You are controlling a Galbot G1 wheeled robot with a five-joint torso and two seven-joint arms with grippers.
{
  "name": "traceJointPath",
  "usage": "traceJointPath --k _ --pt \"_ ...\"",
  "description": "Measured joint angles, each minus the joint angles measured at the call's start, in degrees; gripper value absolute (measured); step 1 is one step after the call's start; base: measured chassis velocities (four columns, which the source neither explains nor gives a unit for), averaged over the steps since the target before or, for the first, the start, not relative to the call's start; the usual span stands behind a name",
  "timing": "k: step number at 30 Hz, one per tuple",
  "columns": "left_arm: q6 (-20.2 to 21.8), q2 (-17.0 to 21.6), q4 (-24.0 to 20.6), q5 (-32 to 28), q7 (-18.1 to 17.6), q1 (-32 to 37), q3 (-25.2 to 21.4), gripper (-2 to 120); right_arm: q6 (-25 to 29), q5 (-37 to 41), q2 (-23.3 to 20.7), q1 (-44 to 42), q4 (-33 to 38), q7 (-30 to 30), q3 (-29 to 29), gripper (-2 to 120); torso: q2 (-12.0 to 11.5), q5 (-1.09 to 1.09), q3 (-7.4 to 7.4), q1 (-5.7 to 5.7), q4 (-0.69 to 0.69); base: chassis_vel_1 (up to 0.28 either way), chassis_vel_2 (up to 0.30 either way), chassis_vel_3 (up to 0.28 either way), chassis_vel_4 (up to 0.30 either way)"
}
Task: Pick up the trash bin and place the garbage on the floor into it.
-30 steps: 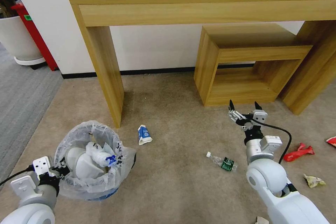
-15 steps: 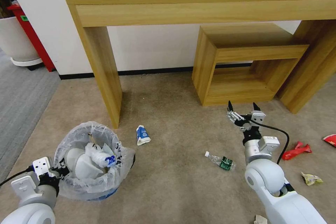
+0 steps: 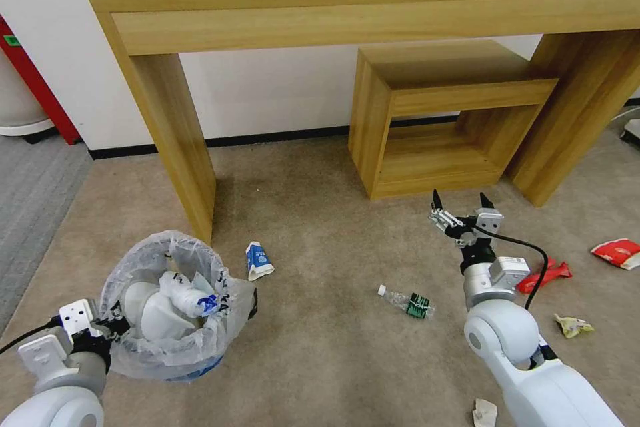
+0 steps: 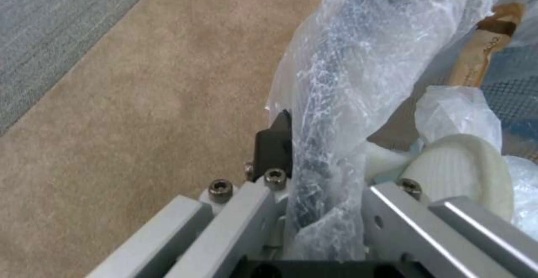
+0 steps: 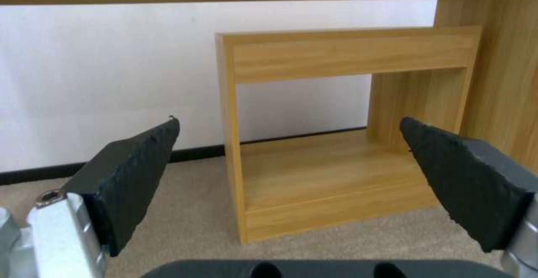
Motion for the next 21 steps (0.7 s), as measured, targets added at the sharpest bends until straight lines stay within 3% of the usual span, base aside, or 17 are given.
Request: traceJointPath --k 21 --pt "-0.2 1.3 0.0 -1.5 0.0 0.5 -1.2 0 -0.3 -0.7 1.2 -0.7 0.2 -0.1 0.1 99 0.0 0.0 0.0 0.0 0.0 0.0 0.0 0.0 0.0"
